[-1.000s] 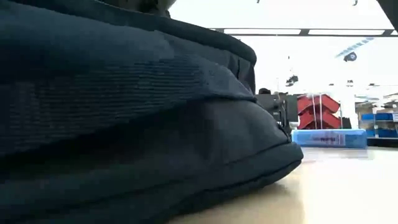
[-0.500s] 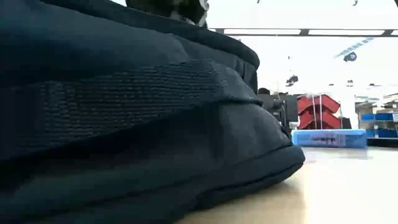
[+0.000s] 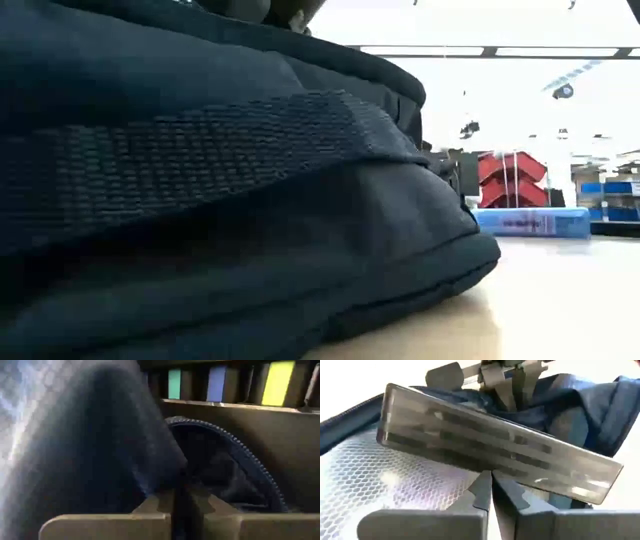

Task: Unpack backpack
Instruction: Put the pill organizer into the backpack

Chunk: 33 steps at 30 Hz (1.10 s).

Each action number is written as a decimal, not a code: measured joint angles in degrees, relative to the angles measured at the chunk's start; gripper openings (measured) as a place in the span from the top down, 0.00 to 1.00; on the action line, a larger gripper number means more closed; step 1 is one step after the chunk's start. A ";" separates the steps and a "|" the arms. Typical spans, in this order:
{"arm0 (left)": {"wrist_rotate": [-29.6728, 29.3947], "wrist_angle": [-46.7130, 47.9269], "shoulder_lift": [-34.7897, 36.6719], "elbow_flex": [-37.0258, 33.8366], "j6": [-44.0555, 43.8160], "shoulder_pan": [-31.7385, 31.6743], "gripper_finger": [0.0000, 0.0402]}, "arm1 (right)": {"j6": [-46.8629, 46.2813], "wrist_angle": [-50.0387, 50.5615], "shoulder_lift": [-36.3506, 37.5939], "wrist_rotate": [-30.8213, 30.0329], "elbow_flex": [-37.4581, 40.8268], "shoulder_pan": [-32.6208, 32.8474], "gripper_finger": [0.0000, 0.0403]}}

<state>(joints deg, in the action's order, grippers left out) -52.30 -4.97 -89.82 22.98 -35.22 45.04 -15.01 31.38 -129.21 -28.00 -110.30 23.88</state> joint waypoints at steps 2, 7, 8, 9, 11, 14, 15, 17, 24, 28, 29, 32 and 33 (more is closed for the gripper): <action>0.14 -0.01 0.00 0.00 0.00 -0.03 1.00 | -0.55 0.47 0.18 1.16 0.00 0.00 1.00; 0.23 -0.21 -0.02 0.00 0.22 -0.07 1.00 | -3.91 5.67 1.67 3.64 0.00 0.00 1.00; 0.23 -0.46 -0.04 0.00 0.60 -0.07 1.00 | -4.10 5.86 1.99 3.34 0.00 0.02 1.00; 0.23 -0.79 -0.04 -0.01 1.18 -0.09 1.00 | -4.15 5.34 2.30 3.23 -0.02 0.02 1.00; 0.26 -2.09 -0.10 -0.09 2.89 -0.15 1.00 | -4.01 5.04 2.56 2.93 -0.11 -0.07 1.00; 0.67 -5.18 -0.13 -0.09 6.27 -0.33 1.00 | -3.87 3.70 2.14 3.15 0.20 -0.56 1.00; 0.73 -5.79 -0.13 -0.11 7.27 -0.38 1.00 | -3.51 3.09 1.95 3.16 0.22 -0.67 1.00; 0.88 -6.00 -0.15 0.24 8.46 -0.72 1.00 | -1.87 1.58 1.39 3.16 0.24 -0.86 1.00; 2.37 -5.92 -0.15 1.20 10.21 -1.69 1.00 | -0.41 -2.88 1.16 4.89 1.13 -1.87 1.00; 2.39 -6.03 -0.15 1.20 10.10 -1.79 1.00 | -0.51 -4.12 0.80 4.44 2.12 -2.00 1.00; 2.38 -6.03 -0.15 1.20 10.00 -1.81 1.00 | -0.74 -3.88 0.67 4.30 2.21 -2.01 1.00; 2.31 -6.43 -0.15 0.97 9.43 -1.82 1.00 | -0.89 -3.13 0.53 4.01 2.27 -1.71 1.00; 2.31 -6.50 -0.15 0.84 8.98 -1.82 1.00 | -0.89 -3.01 0.78 3.75 2.29 -1.54 1.00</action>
<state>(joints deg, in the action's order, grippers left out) -50.00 -11.47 -89.97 23.82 -26.24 43.22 -15.90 28.37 -128.43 -24.25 -108.01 22.34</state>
